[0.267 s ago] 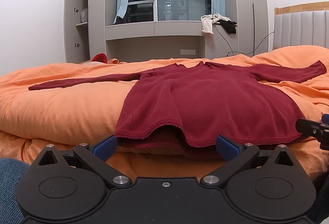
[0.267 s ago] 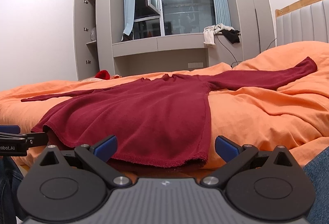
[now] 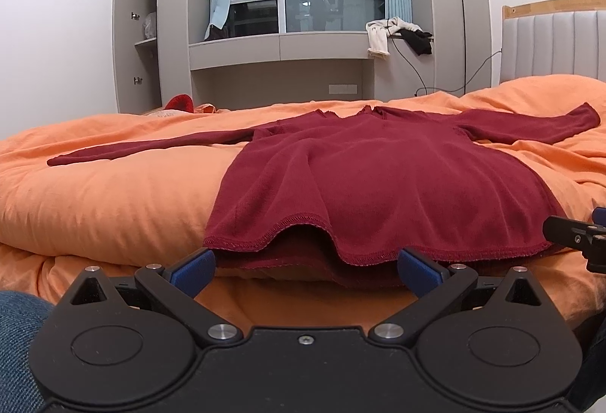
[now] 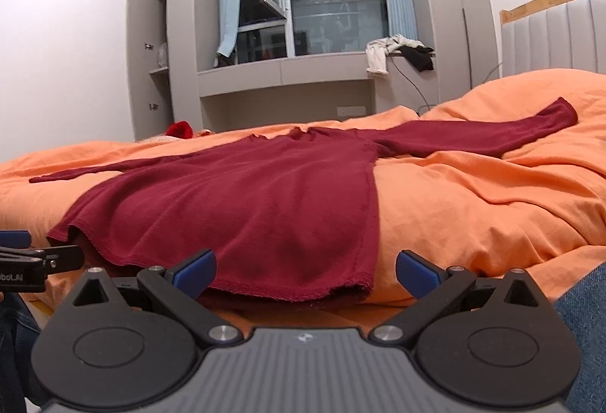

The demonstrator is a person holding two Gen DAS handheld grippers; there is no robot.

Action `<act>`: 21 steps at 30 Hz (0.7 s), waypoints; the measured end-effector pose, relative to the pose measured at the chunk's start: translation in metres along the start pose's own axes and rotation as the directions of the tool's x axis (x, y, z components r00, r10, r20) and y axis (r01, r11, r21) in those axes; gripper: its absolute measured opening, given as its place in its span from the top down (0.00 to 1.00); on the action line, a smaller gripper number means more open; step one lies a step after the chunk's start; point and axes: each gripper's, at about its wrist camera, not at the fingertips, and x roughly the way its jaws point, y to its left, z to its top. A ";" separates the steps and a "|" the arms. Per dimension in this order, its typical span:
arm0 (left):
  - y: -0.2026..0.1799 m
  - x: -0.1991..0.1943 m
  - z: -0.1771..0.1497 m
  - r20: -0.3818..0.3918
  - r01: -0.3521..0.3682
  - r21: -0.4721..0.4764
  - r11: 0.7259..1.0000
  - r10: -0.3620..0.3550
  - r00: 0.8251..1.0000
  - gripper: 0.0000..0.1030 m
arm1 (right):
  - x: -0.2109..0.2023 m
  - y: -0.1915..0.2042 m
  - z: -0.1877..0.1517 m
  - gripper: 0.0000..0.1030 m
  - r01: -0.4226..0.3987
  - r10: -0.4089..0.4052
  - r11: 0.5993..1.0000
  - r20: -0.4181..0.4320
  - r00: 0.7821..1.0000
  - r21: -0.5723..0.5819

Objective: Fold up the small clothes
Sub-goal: 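Move the right gripper toward the cuff of the sleeve beside it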

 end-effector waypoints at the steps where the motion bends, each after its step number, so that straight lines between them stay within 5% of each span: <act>1: -0.001 0.001 0.000 -0.003 0.002 0.004 1.000 -0.002 1.000 0.01 | 0.002 -0.001 0.000 0.00 0.010 -0.010 1.000 -0.010 1.000 0.006; 13: -0.003 0.016 0.015 -0.068 0.050 -0.039 0.998 -0.052 0.996 0.01 | 0.010 -0.024 0.029 0.00 0.043 -0.034 0.995 -0.110 0.993 0.084; 17: -0.003 0.028 0.032 -0.080 0.074 -0.079 0.994 -0.080 0.994 0.01 | 0.022 -0.033 0.054 0.00 0.140 -0.124 0.987 -0.186 0.975 0.074; 21: -0.013 0.040 0.052 -0.067 0.075 -0.031 0.997 -0.077 0.995 0.01 | 0.032 -0.045 0.074 0.00 0.183 -0.174 0.982 -0.156 0.972 0.039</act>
